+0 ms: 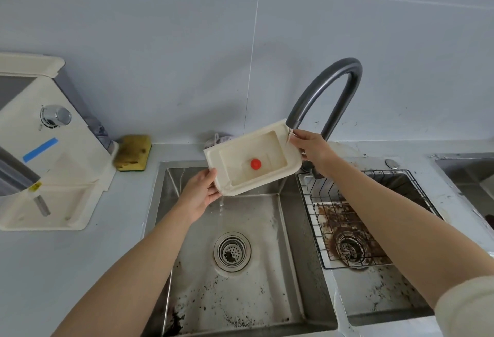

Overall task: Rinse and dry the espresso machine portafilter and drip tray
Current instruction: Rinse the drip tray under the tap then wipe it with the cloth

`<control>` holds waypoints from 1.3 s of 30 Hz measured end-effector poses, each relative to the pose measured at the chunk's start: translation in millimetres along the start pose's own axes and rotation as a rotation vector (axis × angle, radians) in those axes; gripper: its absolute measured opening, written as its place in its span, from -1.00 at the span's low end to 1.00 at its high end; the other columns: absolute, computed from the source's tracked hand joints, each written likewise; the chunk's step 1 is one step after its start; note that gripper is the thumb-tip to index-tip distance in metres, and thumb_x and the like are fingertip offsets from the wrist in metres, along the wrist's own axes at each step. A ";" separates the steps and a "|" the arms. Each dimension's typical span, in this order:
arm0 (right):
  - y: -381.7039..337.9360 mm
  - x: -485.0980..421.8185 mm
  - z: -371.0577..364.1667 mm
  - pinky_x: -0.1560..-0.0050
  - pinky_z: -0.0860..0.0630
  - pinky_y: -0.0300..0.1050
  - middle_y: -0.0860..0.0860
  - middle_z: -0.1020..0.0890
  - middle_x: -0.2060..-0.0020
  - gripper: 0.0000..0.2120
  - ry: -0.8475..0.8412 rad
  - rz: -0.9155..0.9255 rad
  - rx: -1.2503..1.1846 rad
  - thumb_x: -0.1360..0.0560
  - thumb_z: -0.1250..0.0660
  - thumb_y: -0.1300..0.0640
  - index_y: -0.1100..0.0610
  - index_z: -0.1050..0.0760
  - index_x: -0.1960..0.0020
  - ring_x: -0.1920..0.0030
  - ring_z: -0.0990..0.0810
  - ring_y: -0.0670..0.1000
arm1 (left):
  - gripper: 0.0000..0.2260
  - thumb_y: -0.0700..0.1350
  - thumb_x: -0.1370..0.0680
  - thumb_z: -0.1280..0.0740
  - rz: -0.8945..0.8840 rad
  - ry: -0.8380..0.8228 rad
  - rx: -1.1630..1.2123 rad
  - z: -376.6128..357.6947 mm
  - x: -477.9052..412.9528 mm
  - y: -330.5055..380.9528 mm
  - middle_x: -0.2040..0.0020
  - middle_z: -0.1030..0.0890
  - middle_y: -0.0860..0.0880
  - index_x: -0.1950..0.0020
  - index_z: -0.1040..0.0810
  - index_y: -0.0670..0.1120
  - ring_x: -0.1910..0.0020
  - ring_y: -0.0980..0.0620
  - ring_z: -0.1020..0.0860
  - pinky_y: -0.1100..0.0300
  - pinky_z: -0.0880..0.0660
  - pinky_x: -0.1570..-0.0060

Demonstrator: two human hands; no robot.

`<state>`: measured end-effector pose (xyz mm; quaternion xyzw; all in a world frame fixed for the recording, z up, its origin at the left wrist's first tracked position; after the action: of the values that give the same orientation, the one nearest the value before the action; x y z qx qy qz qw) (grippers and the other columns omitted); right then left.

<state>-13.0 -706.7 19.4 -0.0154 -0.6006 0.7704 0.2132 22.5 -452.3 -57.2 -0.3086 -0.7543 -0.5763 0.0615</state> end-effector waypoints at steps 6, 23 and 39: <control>5.6 4.2 0.0 0.40 -0.47 -0.48 -0.24 -0.61 0.18 -0.67 0.040 -0.014 -0.045 -0.56 -0.21 0.16 0.07 -0.44 -0.32 0.26 -0.59 -0.28 | -0.86 -0.12 -0.59 -0.19 0.002 0.024 -0.037 2.1 2.4 1.9 -0.11 -0.55 -0.15 -0.12 -0.42 -0.11 -0.07 -0.11 -0.54 0.02 -0.43 -0.12; 4.5 6.1 -1.3 -0.15 -0.51 -0.07 -0.05 -0.59 -0.06 -0.63 0.054 0.035 -0.148 -0.57 -0.18 0.16 0.08 -0.37 -0.38 -0.03 -0.57 -0.03 | -0.69 -0.15 -0.57 -0.24 -0.104 0.035 -0.108 0.6 5.1 37.3 -0.15 -0.54 -0.16 -0.30 -0.36 -0.19 -0.05 -0.10 -0.56 0.06 -0.48 -0.04; -1.3 7.1 -3.8 0.21 -0.52 -0.24 -0.11 -0.60 0.10 -0.69 0.086 -0.003 -0.157 -0.59 -0.15 0.12 0.04 -0.45 -0.31 0.12 -0.58 -0.07 | -0.65 -0.07 -0.54 -0.29 -0.123 0.078 -0.219 3.0 3.4 56.1 -0.09 -0.59 -0.13 -0.28 -0.42 -0.18 0.08 -0.02 -0.62 0.15 -0.56 0.15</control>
<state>-18.0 -700.5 21.2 -0.0644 -0.6495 0.7192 0.2382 50.6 -440.1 -10.1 -0.2440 -0.7013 -0.6695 0.0211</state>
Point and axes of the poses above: each hand's wrist, its own x-axis away from the middle knuckle, its own z-axis out of the back of the hand, y = z × x, the point moved 5 cm from there along -x, towards the middle knuckle
